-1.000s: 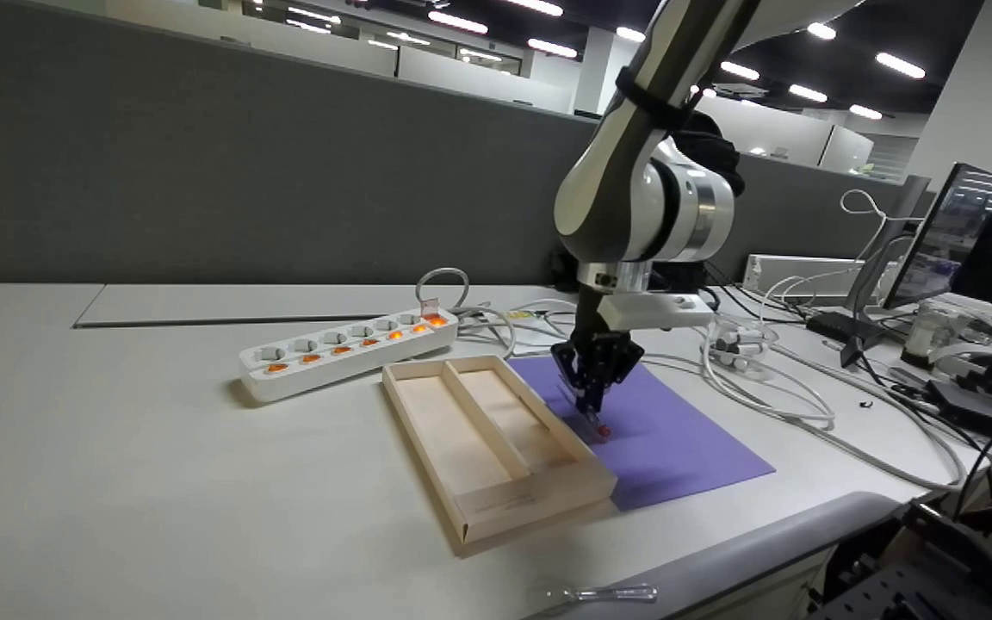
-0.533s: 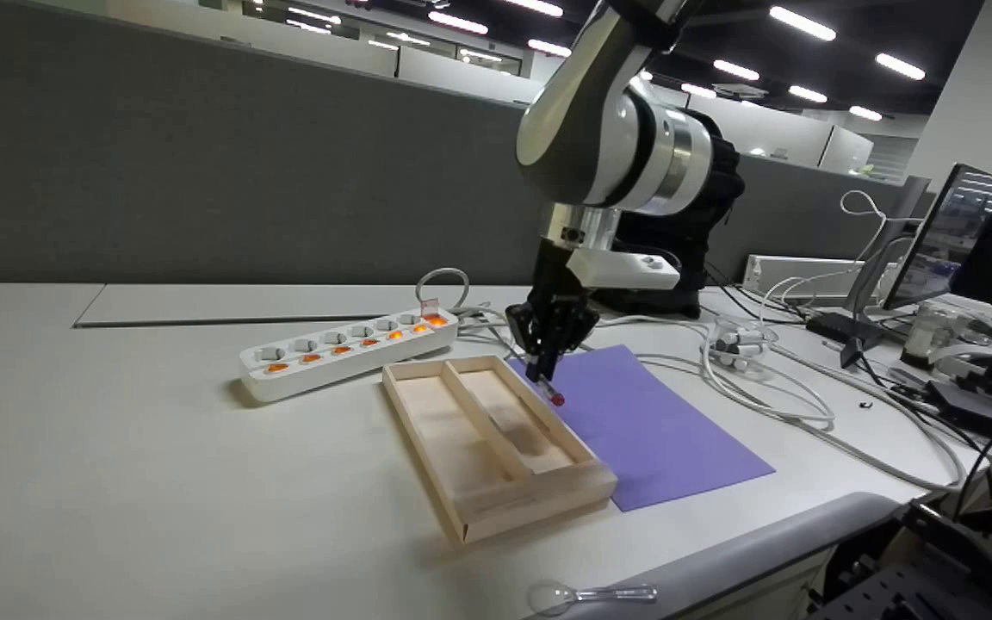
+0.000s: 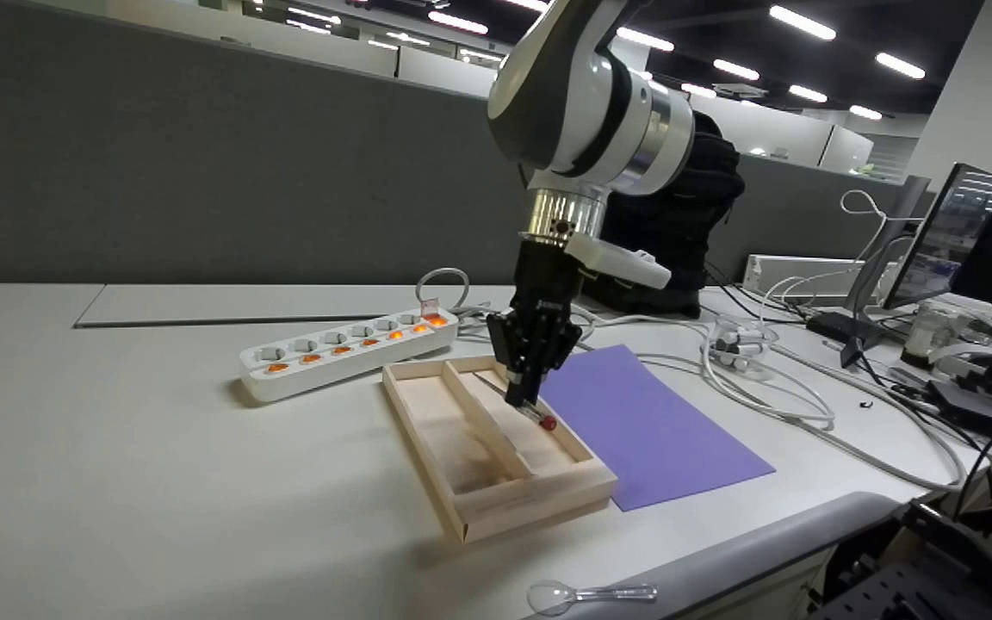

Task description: Pick up the screwdriver and put it on the tray

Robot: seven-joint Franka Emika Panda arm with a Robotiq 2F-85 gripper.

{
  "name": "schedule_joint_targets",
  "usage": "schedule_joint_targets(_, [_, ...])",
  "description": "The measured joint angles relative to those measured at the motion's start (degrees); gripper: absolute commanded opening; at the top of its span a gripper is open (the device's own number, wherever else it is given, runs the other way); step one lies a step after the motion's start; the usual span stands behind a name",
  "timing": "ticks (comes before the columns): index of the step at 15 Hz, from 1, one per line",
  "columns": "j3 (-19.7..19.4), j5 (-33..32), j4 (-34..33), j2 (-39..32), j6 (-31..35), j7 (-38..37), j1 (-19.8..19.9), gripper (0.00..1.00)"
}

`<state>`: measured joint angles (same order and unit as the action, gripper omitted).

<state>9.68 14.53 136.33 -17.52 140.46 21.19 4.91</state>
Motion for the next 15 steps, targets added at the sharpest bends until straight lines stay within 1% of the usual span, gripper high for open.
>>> schedule_joint_targets(3, [-0.49,-0.01,0.01,-0.18,-2.74,0.23,-0.11,0.04])
schedule_joint_targets(6, [-1.55,-0.09,0.14,-0.56,-4.14,0.06,-0.25,0.04])
schedule_joint_targets(10, [-3.06,-0.22,0.16,-2.01,-4.05,-0.36,-0.37,0.04])
schedule_joint_targets(15, [-4.73,-1.16,-0.32,-5.50,-3.75,-1.06,-0.37,0.04])
